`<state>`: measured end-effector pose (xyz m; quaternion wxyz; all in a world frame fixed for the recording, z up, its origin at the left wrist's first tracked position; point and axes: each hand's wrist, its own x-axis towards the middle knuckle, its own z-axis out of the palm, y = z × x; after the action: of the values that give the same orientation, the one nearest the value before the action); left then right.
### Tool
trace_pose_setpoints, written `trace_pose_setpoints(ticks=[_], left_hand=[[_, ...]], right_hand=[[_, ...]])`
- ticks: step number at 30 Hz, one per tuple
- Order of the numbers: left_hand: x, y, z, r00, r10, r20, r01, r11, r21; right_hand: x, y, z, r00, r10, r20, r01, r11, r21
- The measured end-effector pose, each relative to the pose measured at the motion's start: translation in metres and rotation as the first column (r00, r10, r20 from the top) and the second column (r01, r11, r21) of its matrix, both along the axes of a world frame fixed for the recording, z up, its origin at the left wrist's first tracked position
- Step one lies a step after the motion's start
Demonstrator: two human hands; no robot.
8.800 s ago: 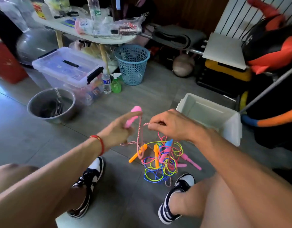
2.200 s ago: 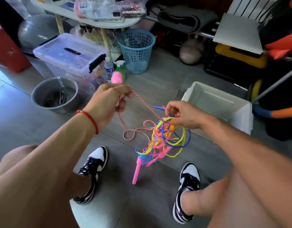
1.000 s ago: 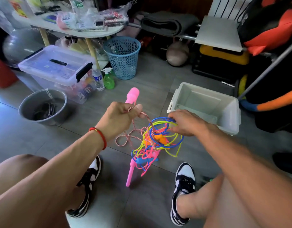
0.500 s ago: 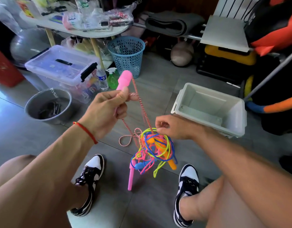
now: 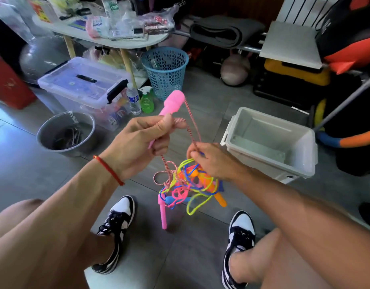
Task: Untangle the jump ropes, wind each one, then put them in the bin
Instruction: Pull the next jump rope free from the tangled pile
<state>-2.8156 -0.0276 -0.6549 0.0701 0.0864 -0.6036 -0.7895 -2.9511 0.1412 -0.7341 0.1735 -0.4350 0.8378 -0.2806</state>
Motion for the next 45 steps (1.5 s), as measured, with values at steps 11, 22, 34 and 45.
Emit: trace_pose_setpoints(ticks=[11,22,34,45], left_hand=[[0.055,-0.116,-0.035,0.773,0.634,0.021,-0.508,0.638,-0.578],[0.098,-0.148,-0.111,0.602,0.731,0.321,-0.19,0.521,-0.832],[0.024,0.051,-0.076,0.927,0.038,0.374,0.27,0.626,-0.732],[-0.003,0.049,-0.056,0.95,0.161,0.267,0.131,0.571,-0.81]], right_hand=[[-0.05,0.046,0.013,0.993,-0.104,0.056,0.099,0.991,0.085],[-0.045,0.072,0.027,0.978,-0.201,-0.058,0.207,0.971,0.117],[0.004,0.035,0.017,0.991,0.1,-0.093,-0.073,0.963,0.259],[0.001,0.042,0.007,0.961,0.267,0.079,-0.276,0.88,0.388]])
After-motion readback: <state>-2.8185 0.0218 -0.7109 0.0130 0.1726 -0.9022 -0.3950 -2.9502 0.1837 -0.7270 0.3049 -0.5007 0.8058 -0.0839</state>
